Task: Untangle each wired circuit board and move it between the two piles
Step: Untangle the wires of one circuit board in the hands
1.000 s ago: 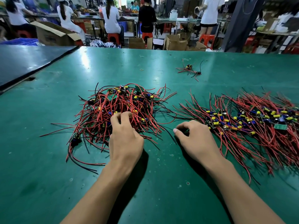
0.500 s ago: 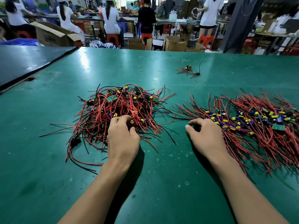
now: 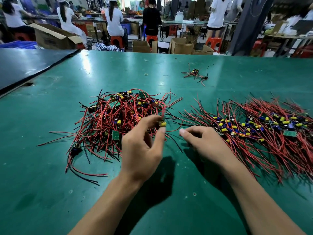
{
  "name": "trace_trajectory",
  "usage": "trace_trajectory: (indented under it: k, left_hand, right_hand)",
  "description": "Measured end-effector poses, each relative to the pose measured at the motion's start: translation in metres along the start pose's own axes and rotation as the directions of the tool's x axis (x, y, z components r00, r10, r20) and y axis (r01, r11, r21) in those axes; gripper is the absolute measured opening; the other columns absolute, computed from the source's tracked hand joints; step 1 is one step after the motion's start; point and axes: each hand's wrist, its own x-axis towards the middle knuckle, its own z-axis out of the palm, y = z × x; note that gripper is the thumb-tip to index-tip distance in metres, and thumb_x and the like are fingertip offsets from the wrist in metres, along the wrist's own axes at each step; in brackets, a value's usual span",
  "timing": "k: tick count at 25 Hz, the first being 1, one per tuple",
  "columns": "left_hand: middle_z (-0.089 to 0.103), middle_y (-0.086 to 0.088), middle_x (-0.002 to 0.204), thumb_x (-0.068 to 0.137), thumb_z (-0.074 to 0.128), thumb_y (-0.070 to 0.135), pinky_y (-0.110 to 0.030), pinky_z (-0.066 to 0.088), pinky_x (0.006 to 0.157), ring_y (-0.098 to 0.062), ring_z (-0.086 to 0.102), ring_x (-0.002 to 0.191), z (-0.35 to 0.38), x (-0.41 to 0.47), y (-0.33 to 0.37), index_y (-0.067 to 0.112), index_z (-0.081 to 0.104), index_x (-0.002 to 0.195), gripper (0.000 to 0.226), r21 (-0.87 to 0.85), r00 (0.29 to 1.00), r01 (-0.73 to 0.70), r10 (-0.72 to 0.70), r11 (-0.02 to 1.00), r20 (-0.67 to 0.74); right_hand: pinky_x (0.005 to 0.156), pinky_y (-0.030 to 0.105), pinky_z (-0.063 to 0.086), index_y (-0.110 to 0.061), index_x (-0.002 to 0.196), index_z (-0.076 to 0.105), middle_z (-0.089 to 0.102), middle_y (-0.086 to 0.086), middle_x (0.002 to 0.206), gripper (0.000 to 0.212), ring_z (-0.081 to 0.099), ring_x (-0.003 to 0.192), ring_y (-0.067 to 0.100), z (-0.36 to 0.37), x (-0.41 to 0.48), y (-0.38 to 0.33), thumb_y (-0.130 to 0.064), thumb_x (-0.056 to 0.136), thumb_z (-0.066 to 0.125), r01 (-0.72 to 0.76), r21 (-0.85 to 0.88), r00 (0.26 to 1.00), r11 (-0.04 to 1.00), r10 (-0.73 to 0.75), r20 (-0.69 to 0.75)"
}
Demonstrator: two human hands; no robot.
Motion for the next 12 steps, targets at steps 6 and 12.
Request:
trace_trajectory:
  k: [6,12]
  left_hand:
    - [0.076,0.009,0.095,0.085,0.071,0.007,-0.023,0.055,0.071,-0.011,0.071,0.083,0.013,-0.006,0.01,0.014,0.072,0.096,0.013,-0.348,0.823,0.532,-0.375,0.772,0.426]
    - [0.072,-0.017,0.086,0.082,0.069,0.007,-0.029,0.058,0.059,-0.028,0.071,0.066,0.012,-0.006,0.01,0.001,0.063,0.098,0.018,-0.435,0.547,0.837,-0.493,0.331,0.677]
  right_hand:
    - [0.05,0.022,0.029,-0.014,0.102,0.077,0.067,0.022,0.092,0.067,0.043,0.061,0.013,0.008,-0.006,-0.019,-0.073,0.079,0.053,-0.183,0.553,0.944,0.813,-0.013,0.331]
    - [0.068,0.033,0.05,-0.014,0.1,0.078,0.07,0.016,0.088,0.032,0.059,0.075,0.027,0.008,-0.012,-0.011,-0.037,0.077,0.077,-0.097,0.62,0.965,0.779,-0.08,0.252]
